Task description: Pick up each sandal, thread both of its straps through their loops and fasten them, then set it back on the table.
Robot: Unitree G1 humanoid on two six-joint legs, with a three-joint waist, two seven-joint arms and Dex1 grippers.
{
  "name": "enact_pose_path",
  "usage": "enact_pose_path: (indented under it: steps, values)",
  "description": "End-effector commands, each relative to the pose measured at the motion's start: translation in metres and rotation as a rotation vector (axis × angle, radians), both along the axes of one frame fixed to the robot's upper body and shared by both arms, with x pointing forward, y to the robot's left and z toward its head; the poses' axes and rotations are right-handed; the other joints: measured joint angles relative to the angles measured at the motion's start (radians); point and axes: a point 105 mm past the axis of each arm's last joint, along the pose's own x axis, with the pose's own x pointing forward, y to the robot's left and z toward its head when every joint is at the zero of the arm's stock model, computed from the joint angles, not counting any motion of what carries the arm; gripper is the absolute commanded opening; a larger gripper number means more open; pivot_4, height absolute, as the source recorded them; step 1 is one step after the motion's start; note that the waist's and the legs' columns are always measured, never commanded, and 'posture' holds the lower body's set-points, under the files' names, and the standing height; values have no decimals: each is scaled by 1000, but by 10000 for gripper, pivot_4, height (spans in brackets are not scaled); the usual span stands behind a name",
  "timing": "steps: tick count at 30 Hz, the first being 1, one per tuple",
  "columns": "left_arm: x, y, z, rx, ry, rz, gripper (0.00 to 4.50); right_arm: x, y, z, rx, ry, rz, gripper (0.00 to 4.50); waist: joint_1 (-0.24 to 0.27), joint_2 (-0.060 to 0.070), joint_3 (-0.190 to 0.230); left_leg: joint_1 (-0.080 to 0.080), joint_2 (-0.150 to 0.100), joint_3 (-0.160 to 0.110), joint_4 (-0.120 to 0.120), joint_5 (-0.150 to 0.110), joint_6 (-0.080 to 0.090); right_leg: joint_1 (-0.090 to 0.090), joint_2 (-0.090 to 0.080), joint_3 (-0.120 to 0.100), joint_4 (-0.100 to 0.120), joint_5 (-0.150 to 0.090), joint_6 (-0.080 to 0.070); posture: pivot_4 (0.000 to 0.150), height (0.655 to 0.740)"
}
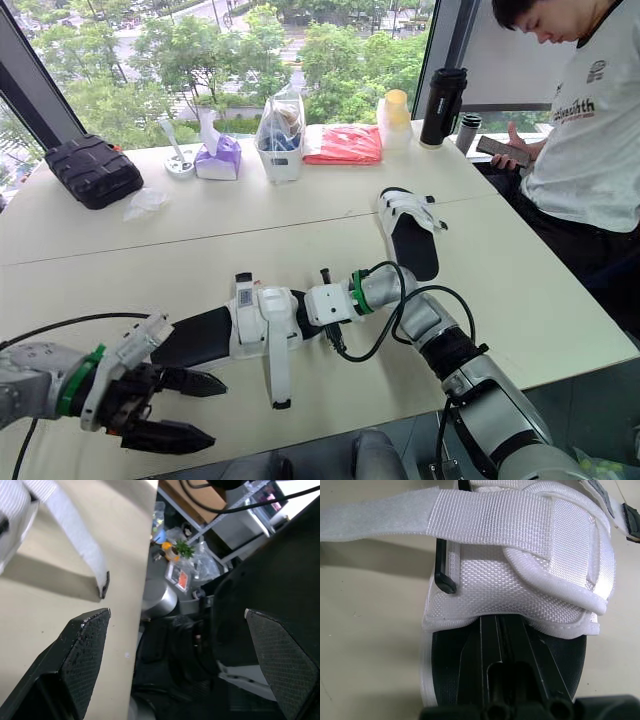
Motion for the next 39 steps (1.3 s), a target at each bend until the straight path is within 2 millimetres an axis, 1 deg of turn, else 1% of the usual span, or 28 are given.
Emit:
enact_pose_path:
  steps: [1, 5, 7, 13, 18, 24, 28, 31, 34, 39]
  values:
    - [12, -7, -11, -3, -32, 68, 44713, -12, -2, -23, -78, 69, 21, 0, 0, 0, 0, 0, 0, 0, 1, 0, 0, 0, 0, 0, 0, 0, 0, 1500, 7400]
    - [19, -17, -32, -6, 21, 119, 44713, -14, -4, -23, -84, 69, 22, 0, 1, 0, 0, -1, 0, 0, 1, 0, 0, 0, 0, 0, 0, 0, 0, 1500, 7400]
    - [22, -20, -38, -13, 56, 146, 44713, -15, -4, -23, -85, 71, 22, 0, 1, 0, 0, -1, 0, 0, 1, 0, 0, 0, 0, 0, 0, 0, 0, 1500, 7400]
    - [25, -33, -45, -45, 81, 171, 44713, -17, -5, -24, -88, 74, 22, 0, 2, 0, 0, -1, 1, 0, 1, 0, 0, 0, 0, 0, 0, 0, 0, 1500, 7400]
    - [29, -44, -47, -68, 77, 175, 44713, -21, -4, -24, -90, 77, 24, 0, 4, 0, 0, -1, 1, 0, 1, 0, 0, 0, 0, 0, 0, 0, 0, 1500, 7400]
    - [37, -58, -40, -132, 86, 199, 44713, -24, -6, -26, -94, 84, 22, 0, 5, 0, 0, -1, 1, 0, 1, 0, 0, 0, 0, 0, 0, 1, 1, 1500, 7400]
    - [42, -62, -33, -177, 108, 235, 44713, -25, -6, -26, -95, 86, 23, 0, 5, 0, 0, -1, 2, 0, 1, 0, 0, 0, 0, 0, 0, 1, 2, 1500, 7400]
    - [39, -63, -32, -178, 114, 228, 44713, -25, -6, -26, -96, 86, 22, 0, 5, 0, 0, -1, 1, 0, 1, 0, 0, 0, 0, 0, 0, 2, 3, 1500, 7400]
    - [36, -60, -32, -161, 114, 219, 37216, -25, -5, -26, -96, 84, 22, 0, 5, 0, 0, -1, 1, 0, 1, 0, 0, 0, 0, 0, 0, 2, 3, 1500, 7400]
    - [33, -54, -31, -145, 112, 215, 13907, -24, -5, -26, -97, 81, 22, 0, 5, 0, 0, -1, 1, 0, 1, 0, 0, 0, 0, 0, -1, 1, 2, 1500, 7400]
